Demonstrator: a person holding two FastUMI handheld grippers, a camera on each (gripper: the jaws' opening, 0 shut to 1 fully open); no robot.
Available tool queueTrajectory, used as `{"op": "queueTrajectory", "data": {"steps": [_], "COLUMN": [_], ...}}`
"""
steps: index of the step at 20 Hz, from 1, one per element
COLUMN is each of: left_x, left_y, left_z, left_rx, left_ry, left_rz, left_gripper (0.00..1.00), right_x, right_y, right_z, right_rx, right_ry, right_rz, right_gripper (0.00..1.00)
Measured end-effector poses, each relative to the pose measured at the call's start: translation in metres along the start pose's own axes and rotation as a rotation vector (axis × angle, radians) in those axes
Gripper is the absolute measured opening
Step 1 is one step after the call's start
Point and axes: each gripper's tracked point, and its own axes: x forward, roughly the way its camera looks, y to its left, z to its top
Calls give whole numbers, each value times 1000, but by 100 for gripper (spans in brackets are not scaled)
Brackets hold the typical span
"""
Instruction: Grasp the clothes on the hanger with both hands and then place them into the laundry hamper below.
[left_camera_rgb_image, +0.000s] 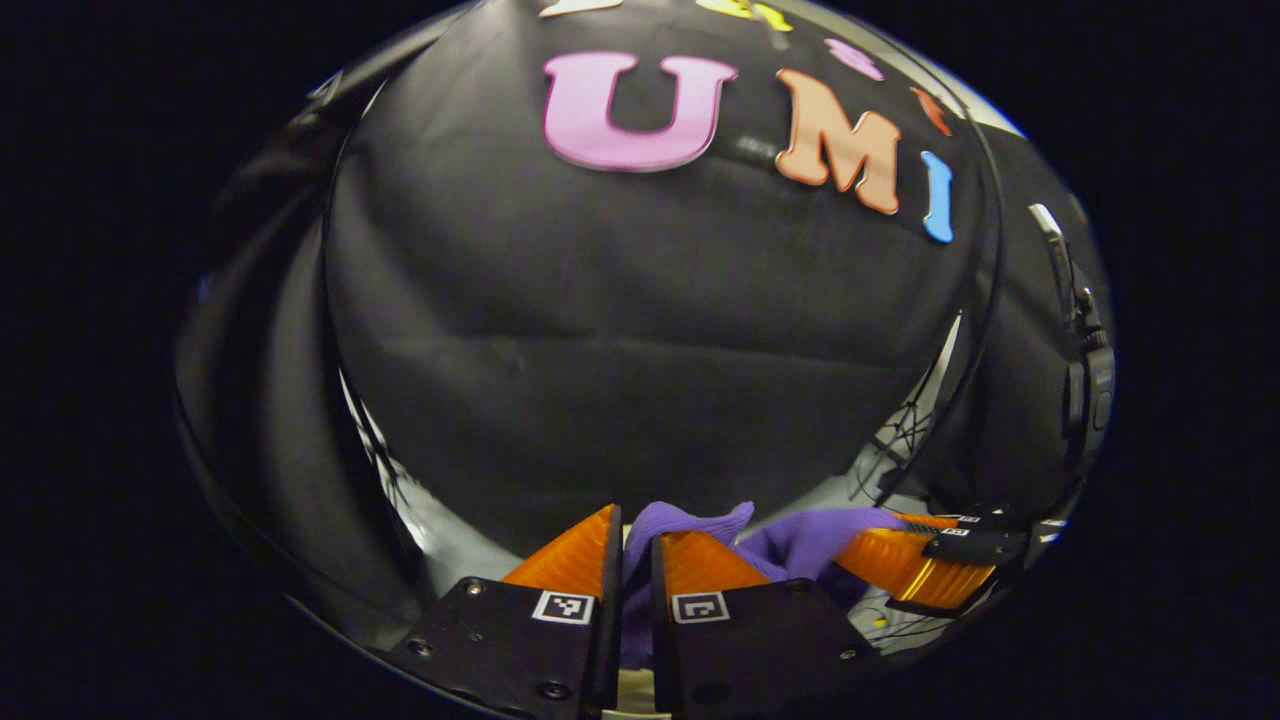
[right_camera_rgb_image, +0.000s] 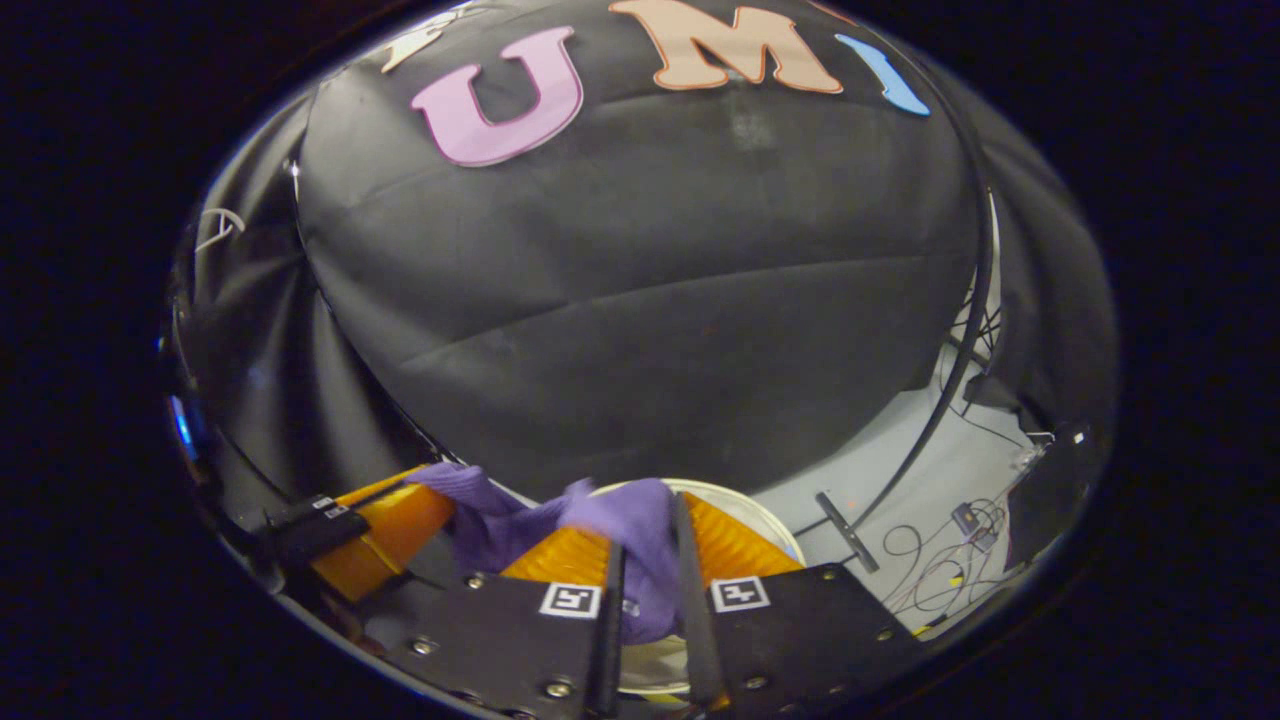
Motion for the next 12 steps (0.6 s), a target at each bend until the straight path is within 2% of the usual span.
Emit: {"op": "queueTrajectory", "data": {"steps": [1, 3, 5, 7, 8, 9, 10, 11, 12], "left_x": [3, 10, 11, 7, 5, 6, 4, 2, -1], "left_y": [4, 2, 2, 7, 11, 12, 10, 8, 9], "left_z": [-16, -23, -20, -25, -24, -27, -28, -25, -23], "left_rx": [-19, -29, -38, -30, -24, -23, -31, -40, -40], "left_ry": [65, 71, 67, 75, 71, 71, 80, 78, 80], "left_rz": [7, -7, -29, -23, -12, -13, -23, -29, -27], "left_gripper": [16, 21, 50, 80, 86, 96, 96, 95, 96], "right_x": [2, 3, 8, 5, 4, 3, 0, -2, -5], "right_y": [1, -4, -11, -15, -15, -15, -15, -16, -16], "right_z": [0, -7, -14, -8, -6, -2, -2, 0, 2], "right_rx": [4, -13, -30, -20, -14, -10, -11, -12, -14], "right_ry": [1, 24, 31, 20, 13, 8, 3, -2, -5], "right_rz": [3, -6, -31, -43, -40, -39, -42, -45, -45], "right_gripper": [37, 68, 99, 99, 94, 94, 99, 94, 99]}}
